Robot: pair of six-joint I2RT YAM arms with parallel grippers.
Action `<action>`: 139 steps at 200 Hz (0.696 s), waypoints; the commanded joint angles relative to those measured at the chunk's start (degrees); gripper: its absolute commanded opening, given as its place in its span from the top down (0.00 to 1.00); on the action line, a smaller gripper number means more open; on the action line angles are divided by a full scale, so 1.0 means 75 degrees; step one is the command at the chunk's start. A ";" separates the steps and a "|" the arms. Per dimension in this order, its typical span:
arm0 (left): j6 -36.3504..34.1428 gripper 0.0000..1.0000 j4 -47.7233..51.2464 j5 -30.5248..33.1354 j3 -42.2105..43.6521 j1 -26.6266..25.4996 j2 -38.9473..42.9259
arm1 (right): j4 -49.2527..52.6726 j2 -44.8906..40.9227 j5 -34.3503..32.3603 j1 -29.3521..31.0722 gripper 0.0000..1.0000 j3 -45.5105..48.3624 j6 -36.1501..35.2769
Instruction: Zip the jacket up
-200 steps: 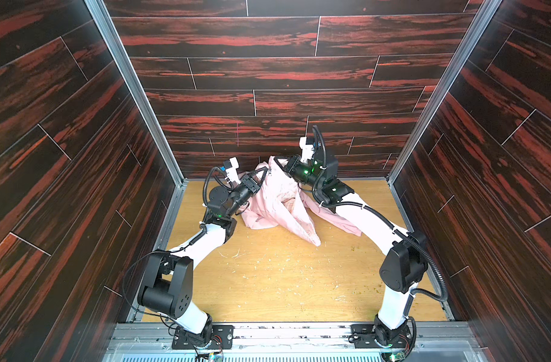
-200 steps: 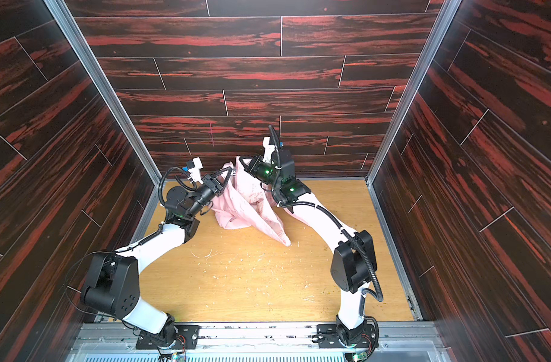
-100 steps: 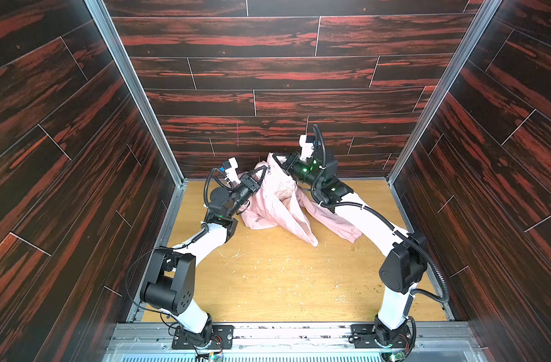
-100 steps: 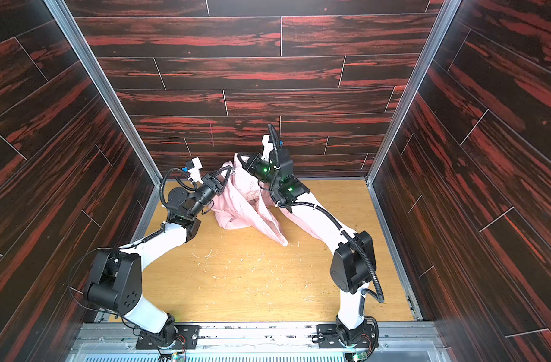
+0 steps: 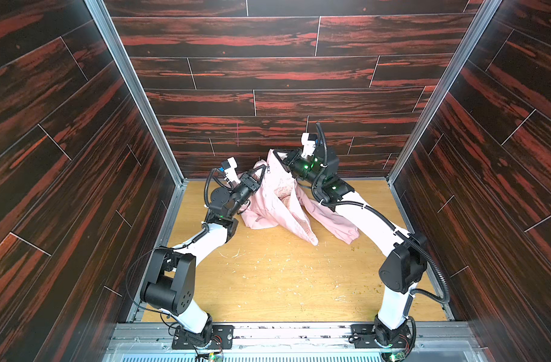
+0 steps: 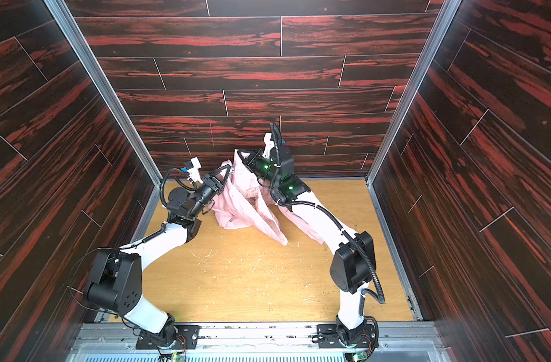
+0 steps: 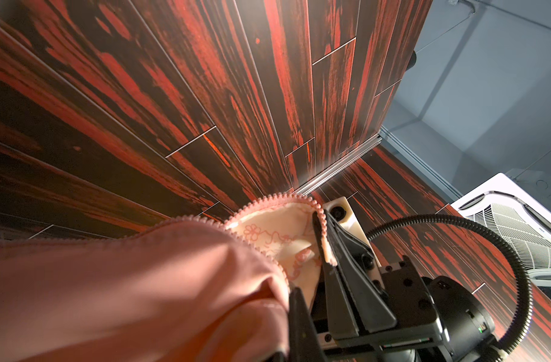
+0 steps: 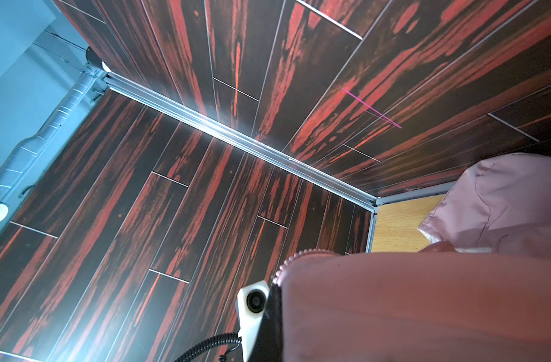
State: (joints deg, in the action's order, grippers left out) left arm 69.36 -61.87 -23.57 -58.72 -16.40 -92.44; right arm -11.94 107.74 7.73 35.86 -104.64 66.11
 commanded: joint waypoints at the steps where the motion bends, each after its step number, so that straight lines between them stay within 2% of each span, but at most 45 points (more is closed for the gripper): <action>1: -0.0240 1.00 -0.0282 -0.0033 -0.0373 -0.0028 0.0088 | -0.0260 0.0259 0.0051 0.0062 1.00 -0.0193 0.0278; 34: -0.0181 1.00 -0.0384 -0.0453 -0.0598 -0.0028 -0.0081 | -0.0237 0.0273 0.0333 0.0066 1.00 -0.0193 0.0205; 61: -0.0085 1.00 -0.0338 -0.0768 -0.0837 -0.0023 -0.0158 | 0.0035 0.0086 0.0459 0.0041 1.00 -0.0126 -0.0362; 105: 0.0311 1.00 -0.0620 -0.0646 -0.0925 -0.0016 -0.0190 | 0.0421 -0.0350 0.0060 -0.0066 1.00 0.0103 -0.1496; 139: 0.0811 1.00 -0.1174 -0.0323 -0.0875 -0.0026 -0.0284 | 0.0013 -0.0375 -0.0055 -0.0138 1.00 0.0332 -0.1559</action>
State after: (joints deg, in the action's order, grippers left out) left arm 72.16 -63.70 -27.24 -63.35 -16.40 -94.39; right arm -9.52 107.57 8.73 35.20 -103.22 56.66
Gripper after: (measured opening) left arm 0.079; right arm 0.052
